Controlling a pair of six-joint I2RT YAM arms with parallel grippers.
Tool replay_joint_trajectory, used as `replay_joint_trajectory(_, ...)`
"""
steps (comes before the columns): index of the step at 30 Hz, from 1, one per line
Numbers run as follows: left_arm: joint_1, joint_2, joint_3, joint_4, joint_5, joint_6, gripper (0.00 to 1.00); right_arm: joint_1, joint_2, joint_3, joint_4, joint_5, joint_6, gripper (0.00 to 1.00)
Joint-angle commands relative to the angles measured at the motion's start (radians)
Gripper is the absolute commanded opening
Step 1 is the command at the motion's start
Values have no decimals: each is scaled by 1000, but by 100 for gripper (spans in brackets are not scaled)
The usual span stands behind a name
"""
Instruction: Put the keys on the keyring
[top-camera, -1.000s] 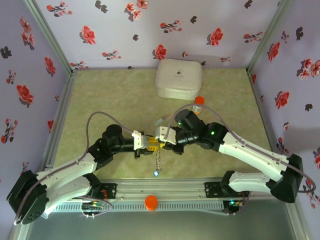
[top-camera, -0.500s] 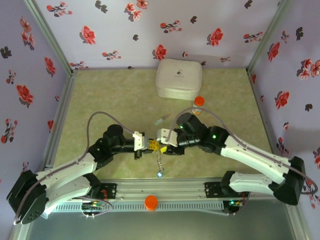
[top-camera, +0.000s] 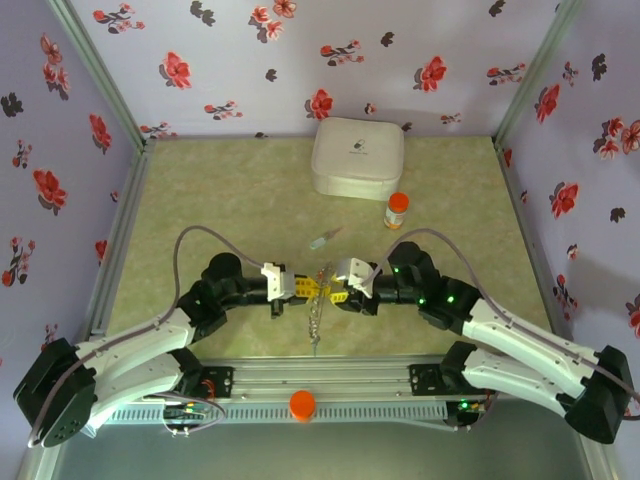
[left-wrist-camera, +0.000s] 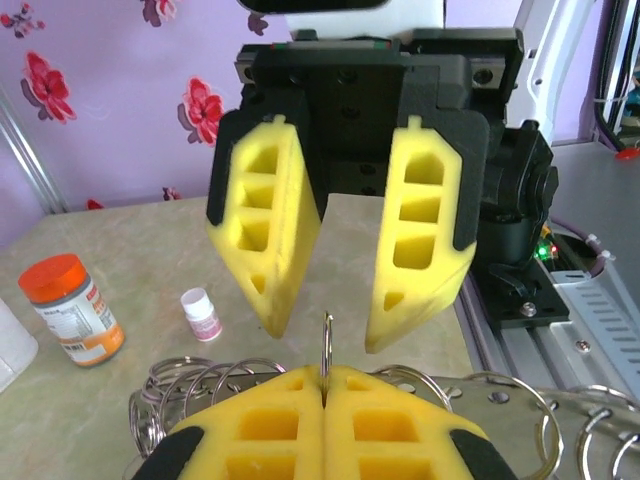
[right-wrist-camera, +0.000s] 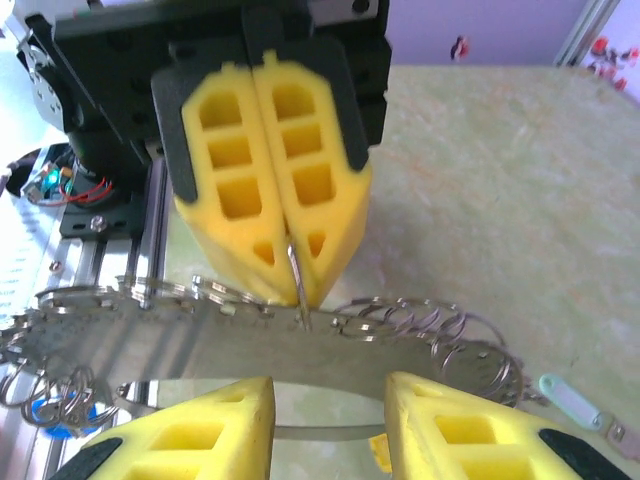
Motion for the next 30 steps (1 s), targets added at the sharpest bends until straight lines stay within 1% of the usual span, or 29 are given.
replay_joint_trajectory(1, -40, -28, -14, 71, -63, 127, 0, 2, -20, -19, 56, -14, -14, 34)
replay_joint_trajectory(5, -57, -46, -16, 68, -115, 204, 0, 11, -24, -19, 66, -1, -44, 34)
replay_joint_trajectory(10, -63, -58, -21, 65, -131, 230, 0, 15, -19, -9, 51, -21, -65, 33)
replay_joint_trajectory(13, -64, -54, -21, 64, -135, 236, 0, 20, -16, -2, 38, -29, -80, 32)
replay_joint_trajectory(16, -65, -51, -21, 61, -136, 238, 0, 36, -18, -3, 63, -23, -92, 31)
replay_joint_trajectory(21, -67, -52, -21, 61, -135, 236, 0, 57, -16, 0, 77, 23, -121, 27)
replay_joint_trajectory(25, -68, -52, -17, 45, -128, 232, 0, 65, -12, 2, 86, 65, -132, 26)
replay_joint_trajectory(30, -71, -49, -14, 28, -123, 229, 0, 69, -1, 5, 88, 43, -132, 23)
